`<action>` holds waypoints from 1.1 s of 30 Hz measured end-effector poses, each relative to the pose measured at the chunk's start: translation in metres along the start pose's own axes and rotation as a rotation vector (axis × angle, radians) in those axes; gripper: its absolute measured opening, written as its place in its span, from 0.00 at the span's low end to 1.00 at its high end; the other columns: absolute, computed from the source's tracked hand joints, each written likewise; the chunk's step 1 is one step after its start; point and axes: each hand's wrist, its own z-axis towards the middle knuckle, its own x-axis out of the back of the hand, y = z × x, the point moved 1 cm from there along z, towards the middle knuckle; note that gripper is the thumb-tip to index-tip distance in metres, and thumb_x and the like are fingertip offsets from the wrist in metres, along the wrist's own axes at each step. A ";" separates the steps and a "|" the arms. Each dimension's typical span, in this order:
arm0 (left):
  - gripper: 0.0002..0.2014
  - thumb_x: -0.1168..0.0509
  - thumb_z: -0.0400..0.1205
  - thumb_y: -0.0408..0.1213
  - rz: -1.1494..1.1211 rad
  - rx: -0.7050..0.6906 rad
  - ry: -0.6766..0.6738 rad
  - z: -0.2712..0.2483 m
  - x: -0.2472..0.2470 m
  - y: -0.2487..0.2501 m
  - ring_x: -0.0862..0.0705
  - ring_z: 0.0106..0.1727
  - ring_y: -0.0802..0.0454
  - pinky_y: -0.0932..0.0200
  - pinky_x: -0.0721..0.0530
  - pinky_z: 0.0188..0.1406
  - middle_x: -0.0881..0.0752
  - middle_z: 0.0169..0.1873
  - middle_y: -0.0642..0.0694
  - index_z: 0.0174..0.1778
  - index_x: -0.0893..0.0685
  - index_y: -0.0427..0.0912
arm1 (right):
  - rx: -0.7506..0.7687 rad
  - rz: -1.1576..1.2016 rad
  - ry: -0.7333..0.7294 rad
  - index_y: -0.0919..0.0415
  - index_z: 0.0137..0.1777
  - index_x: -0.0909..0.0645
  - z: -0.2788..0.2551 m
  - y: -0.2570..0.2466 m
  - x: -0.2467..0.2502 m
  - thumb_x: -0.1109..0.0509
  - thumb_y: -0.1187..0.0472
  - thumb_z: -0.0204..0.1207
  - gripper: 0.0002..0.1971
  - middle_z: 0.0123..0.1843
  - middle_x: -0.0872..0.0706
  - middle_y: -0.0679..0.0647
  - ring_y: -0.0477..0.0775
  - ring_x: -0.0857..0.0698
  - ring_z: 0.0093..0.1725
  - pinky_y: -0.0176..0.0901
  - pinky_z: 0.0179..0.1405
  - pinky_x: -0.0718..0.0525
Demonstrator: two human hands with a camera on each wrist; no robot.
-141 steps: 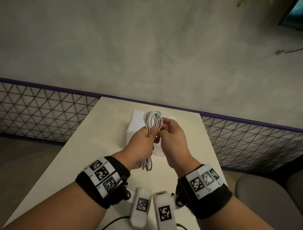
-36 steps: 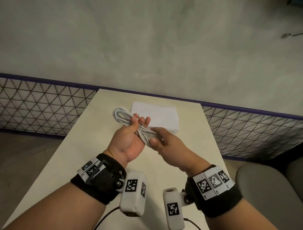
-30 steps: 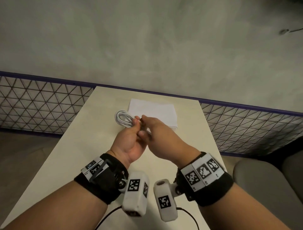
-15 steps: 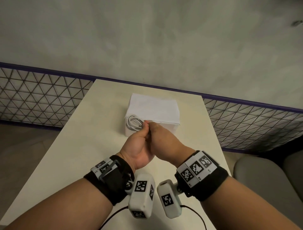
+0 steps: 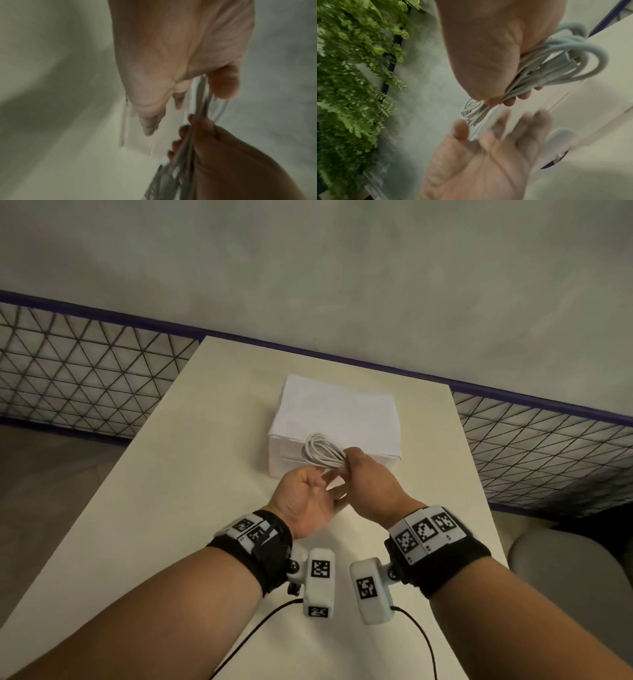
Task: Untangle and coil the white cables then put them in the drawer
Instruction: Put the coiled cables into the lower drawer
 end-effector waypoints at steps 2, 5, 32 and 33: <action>0.17 0.48 0.70 0.21 0.034 0.025 0.228 0.016 0.017 -0.003 0.18 0.47 0.43 0.51 0.21 0.48 0.20 0.47 0.41 0.49 0.20 0.37 | -0.003 -0.038 0.023 0.64 0.57 0.28 0.009 0.012 -0.002 0.41 0.62 0.81 0.09 0.47 0.16 0.58 0.61 0.18 0.41 0.44 0.38 0.29; 0.06 0.40 0.80 0.26 0.089 0.068 0.453 0.032 0.035 -0.013 0.17 0.44 0.43 0.50 0.22 0.42 0.19 0.42 0.42 0.47 0.20 0.39 | 0.019 -0.090 0.029 0.63 0.57 0.28 0.015 0.021 -0.003 0.42 0.59 0.82 0.09 0.44 0.19 0.57 0.58 0.24 0.38 0.45 0.38 0.30; 0.10 0.29 0.76 0.44 0.101 0.220 0.400 -0.063 0.055 -0.047 0.14 0.39 0.47 0.54 0.19 0.37 0.13 0.43 0.45 0.48 0.17 0.43 | 0.127 -0.264 -0.212 0.60 0.54 0.27 0.026 0.018 -0.034 0.40 0.59 0.81 0.06 0.43 0.21 0.54 0.59 0.20 0.42 0.46 0.38 0.25; 0.10 0.29 0.77 0.42 0.163 0.237 0.385 -0.068 0.056 -0.044 0.13 0.38 0.47 0.55 0.19 0.36 0.12 0.44 0.45 0.49 0.17 0.42 | 0.117 -0.270 -0.242 0.59 0.54 0.27 0.027 0.018 -0.042 0.39 0.59 0.81 0.06 0.44 0.20 0.55 0.60 0.18 0.44 0.47 0.40 0.23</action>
